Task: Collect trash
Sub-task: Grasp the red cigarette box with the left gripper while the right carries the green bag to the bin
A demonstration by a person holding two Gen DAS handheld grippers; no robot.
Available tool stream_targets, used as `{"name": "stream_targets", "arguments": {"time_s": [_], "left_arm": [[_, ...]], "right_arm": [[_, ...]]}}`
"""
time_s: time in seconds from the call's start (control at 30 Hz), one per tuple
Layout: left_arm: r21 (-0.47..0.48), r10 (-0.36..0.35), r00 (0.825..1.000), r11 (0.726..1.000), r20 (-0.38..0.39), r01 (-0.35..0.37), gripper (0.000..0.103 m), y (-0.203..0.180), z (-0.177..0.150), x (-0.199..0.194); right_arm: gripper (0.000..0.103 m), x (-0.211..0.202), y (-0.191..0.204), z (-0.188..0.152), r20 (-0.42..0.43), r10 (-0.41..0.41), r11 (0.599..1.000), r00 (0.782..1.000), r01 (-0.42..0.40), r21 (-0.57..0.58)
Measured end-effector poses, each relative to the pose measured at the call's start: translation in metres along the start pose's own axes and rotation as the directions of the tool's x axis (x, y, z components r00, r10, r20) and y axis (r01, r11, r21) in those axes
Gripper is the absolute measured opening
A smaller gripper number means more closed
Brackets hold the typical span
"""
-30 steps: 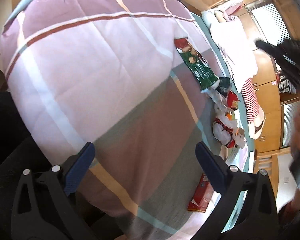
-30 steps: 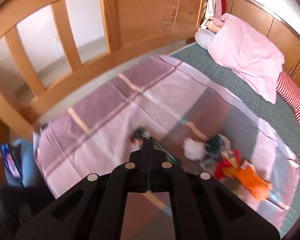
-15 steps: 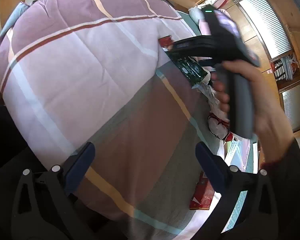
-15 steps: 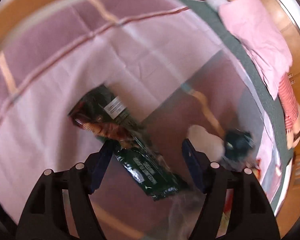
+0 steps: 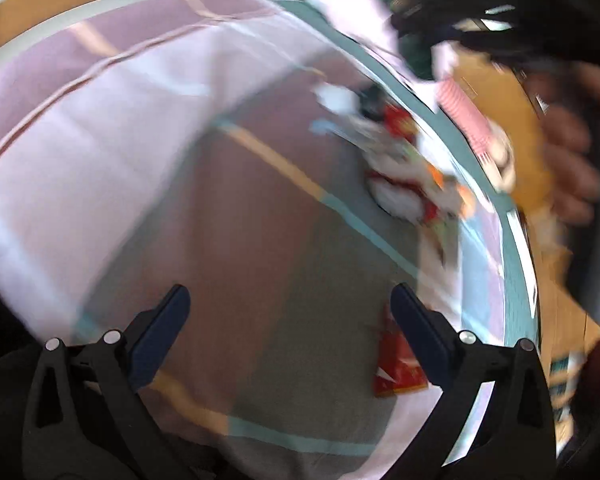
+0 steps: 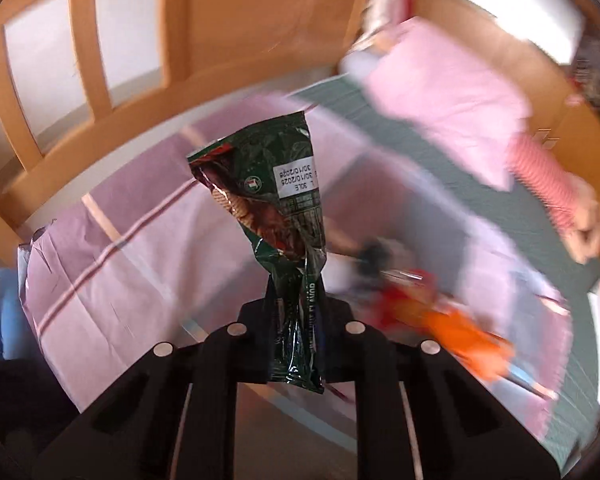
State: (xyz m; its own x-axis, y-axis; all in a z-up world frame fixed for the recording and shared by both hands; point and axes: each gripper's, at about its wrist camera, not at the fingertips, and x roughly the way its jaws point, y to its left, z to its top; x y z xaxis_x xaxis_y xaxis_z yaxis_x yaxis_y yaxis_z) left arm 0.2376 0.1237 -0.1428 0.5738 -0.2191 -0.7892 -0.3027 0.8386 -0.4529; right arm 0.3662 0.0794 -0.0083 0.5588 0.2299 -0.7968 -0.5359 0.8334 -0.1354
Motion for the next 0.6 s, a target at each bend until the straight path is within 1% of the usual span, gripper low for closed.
{"name": "stream_targets", "arguments": {"time_s": [0.03,0.07,0.13,0.17,0.2,0.23,0.27,0.3,0.37,0.4,0.43,0.47,0.5,0.57,0.6], "left_arm": [[0.049,-0.011,1.0,0.999,-0.015,0.012,0.099,-0.012,-0.001,0.005],[0.104,-0.02,0.999,0.994,-0.029,0.023,0.099,-0.026,-0.003,0.01],[0.216,-0.042,0.997,0.975,-0.068,0.055,0.099,-0.057,-0.014,0.022],[0.255,-0.061,0.993,0.963,-0.1,0.085,0.099,-0.072,-0.02,0.029],[0.277,-0.078,0.988,0.954,-0.133,0.113,0.099,-0.084,-0.028,0.036],[0.295,-0.096,0.979,0.944,-0.18,0.147,0.099,-0.097,-0.034,0.046],[0.317,-0.107,0.969,0.932,-0.224,0.176,0.099,-0.11,-0.041,0.056],[0.354,-0.083,0.967,0.92,-0.242,0.167,0.099,-0.121,-0.046,0.066],[0.434,0.018,0.978,0.898,-0.207,0.075,0.099,-0.132,-0.055,0.082],[0.466,0.065,0.98,0.884,-0.189,0.031,0.099,-0.134,-0.059,0.089],[0.48,0.104,0.977,0.877,-0.188,-0.001,0.099,-0.133,-0.061,0.095],[0.493,0.122,0.975,0.87,-0.186,-0.015,0.098,-0.131,-0.063,0.098],[0.51,0.124,0.979,0.86,-0.164,-0.024,0.096,-0.132,-0.063,0.098],[0.545,0.153,0.981,0.836,-0.122,-0.063,0.075,-0.131,-0.061,0.096],[0.556,0.16,0.982,0.827,-0.103,-0.077,0.068,-0.129,-0.062,0.095]], "right_arm": [[0.016,-0.028,-0.02,-0.017,0.026,-0.032,0.999,0.999,0.031,0.028],[0.016,-0.045,-0.033,-0.03,0.038,-0.056,0.997,0.998,0.055,0.046],[0.016,-0.085,-0.059,-0.068,0.046,-0.128,0.989,0.991,0.124,0.081],[0.017,-0.099,-0.067,-0.086,0.044,-0.161,0.983,0.986,0.156,0.098],[0.017,-0.113,-0.075,-0.104,0.034,-0.194,0.975,0.98,0.189,0.12],[0.017,-0.129,-0.087,-0.132,0.008,-0.23,0.961,0.973,0.225,0.162],[0.017,-0.138,-0.092,-0.154,-0.012,-0.24,0.951,0.971,0.238,0.195],[0.017,-0.147,-0.098,-0.174,-0.032,-0.241,0.942,0.97,0.242,0.232],[0.017,-0.163,-0.112,-0.222,-0.074,-0.233,0.914,0.97,0.245,0.325],[0.017,-0.167,-0.115,-0.241,-0.094,-0.232,0.897,0.968,0.25,0.363],[0.017,-0.172,-0.119,-0.26,-0.115,-0.227,0.878,0.967,0.254,0.405],[0.017,-0.173,-0.123,-0.284,-0.139,-0.212,0.852,0.967,0.252,0.46],[0.017,-0.174,-0.127,-0.3,-0.155,-0.193,0.83,0.969,0.246,0.5],[0.017,-0.167,-0.132,-0.33,-0.178,-0.145,0.781,0.973,0.223,0.583],[0.017,-0.161,-0.131,-0.339,-0.187,-0.127,0.761,0.974,0.217,0.611]]}}
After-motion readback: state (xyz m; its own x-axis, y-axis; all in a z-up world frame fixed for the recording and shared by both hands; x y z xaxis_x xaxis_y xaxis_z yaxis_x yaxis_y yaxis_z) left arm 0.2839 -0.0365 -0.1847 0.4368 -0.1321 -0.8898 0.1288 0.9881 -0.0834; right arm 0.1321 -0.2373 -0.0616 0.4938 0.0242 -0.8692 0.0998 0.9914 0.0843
